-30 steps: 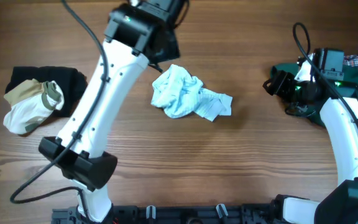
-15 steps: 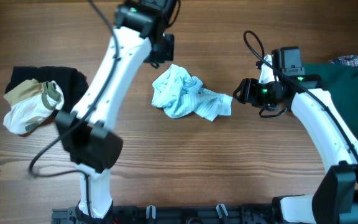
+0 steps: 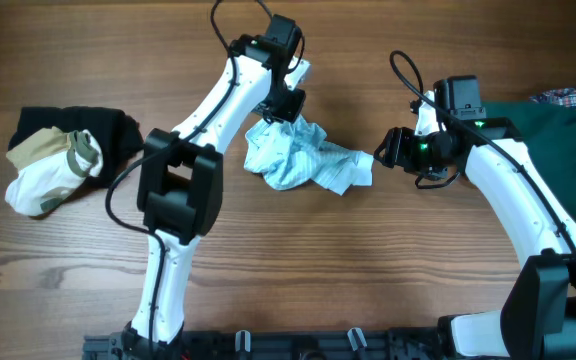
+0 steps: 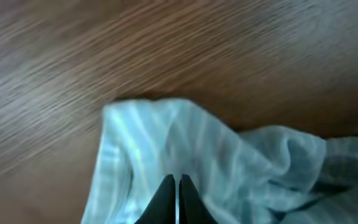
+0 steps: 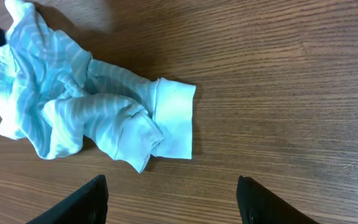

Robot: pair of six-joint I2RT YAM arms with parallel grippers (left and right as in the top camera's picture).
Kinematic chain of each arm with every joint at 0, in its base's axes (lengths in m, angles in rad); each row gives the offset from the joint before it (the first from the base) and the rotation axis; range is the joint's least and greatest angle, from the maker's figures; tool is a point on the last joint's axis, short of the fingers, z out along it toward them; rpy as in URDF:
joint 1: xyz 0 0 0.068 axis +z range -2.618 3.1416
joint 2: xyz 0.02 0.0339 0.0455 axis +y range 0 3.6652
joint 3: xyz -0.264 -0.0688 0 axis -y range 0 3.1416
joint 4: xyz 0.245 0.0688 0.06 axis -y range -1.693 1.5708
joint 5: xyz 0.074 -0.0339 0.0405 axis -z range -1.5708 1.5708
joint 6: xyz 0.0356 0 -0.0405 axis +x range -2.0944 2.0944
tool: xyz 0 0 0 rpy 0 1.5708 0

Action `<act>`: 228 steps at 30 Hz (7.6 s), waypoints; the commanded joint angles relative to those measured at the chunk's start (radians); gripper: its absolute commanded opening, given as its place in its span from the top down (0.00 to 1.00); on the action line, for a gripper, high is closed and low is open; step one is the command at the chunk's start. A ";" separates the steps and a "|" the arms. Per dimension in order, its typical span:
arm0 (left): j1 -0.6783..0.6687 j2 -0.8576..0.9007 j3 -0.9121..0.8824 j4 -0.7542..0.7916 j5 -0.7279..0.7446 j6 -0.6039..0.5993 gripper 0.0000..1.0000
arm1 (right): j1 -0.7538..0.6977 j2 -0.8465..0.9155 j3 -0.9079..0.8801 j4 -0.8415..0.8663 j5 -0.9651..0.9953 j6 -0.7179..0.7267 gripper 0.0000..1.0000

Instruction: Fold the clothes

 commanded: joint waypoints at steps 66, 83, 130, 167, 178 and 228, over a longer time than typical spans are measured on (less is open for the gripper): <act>0.184 -0.109 0.005 -0.208 -0.230 -0.399 0.39 | 0.276 0.105 0.010 0.159 0.054 0.016 0.58; 0.110 -0.165 -0.385 -0.106 -0.066 -0.417 0.68 | 0.276 0.155 0.010 0.213 0.046 0.075 0.55; 0.137 -0.273 -0.480 -0.380 -0.248 -0.413 0.95 | 0.150 0.536 0.010 0.764 -0.102 0.363 0.96; 0.193 -0.266 -0.480 0.301 0.047 -0.149 0.86 | 0.204 0.142 0.051 -0.093 -0.154 -0.146 0.61; 0.193 -0.129 -0.480 0.355 0.060 -0.146 0.91 | 0.323 0.149 -0.018 0.049 0.004 -0.082 0.86; 0.336 -0.127 -0.480 0.459 -0.007 -0.240 0.93 | 0.359 0.296 -0.145 0.032 0.418 0.212 0.95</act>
